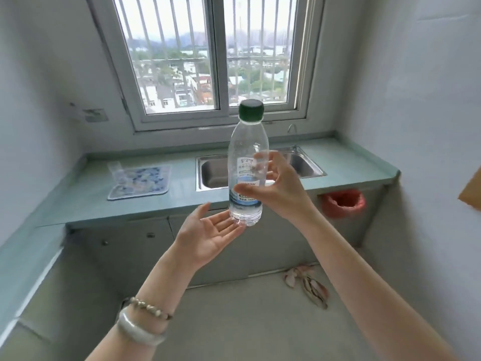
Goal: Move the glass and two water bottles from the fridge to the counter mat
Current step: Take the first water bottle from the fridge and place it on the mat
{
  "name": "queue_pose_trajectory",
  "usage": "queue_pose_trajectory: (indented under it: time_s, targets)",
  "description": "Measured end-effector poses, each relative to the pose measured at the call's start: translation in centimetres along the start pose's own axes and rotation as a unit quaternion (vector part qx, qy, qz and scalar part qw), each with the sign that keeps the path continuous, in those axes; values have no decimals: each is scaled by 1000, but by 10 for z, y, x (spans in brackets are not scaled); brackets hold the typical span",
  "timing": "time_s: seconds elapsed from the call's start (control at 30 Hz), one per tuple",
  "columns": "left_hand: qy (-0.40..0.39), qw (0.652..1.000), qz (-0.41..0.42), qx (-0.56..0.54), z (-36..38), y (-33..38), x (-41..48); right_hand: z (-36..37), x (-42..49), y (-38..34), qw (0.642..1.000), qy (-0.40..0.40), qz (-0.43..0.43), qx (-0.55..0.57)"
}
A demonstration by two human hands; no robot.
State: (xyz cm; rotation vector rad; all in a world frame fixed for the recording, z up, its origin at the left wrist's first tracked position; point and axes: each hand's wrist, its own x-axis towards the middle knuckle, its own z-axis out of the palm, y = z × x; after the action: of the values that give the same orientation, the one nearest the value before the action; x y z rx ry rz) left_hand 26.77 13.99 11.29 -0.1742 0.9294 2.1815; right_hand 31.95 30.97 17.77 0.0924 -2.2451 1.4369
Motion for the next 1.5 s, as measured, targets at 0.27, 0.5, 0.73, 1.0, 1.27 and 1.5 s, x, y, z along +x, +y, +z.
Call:
queue_pose_trajectory:
  time_s: [0.27,0.5,0.73,1.0,1.27,1.5]
  targets:
    - [78,991,82,-77,-88,91,-7,128,78,-4,993,-100,-2,63]
    - [127,978,130,-105,-155,169,22,226,155,17,981,-160,-15,105]
    - [141,973,141,-116,-198,261,94,301,259,52,973,-183,-16,136]
    - [161,970,141,-118,-226,351,172,360,362,83,973,-194,-10,124]
    - [189,969,114,-111,-274,409,234,419,425,122,974,-194,27,117]
    - [175,978,59,-100,-345,462,311,481,476,168,980,-174,72,69]
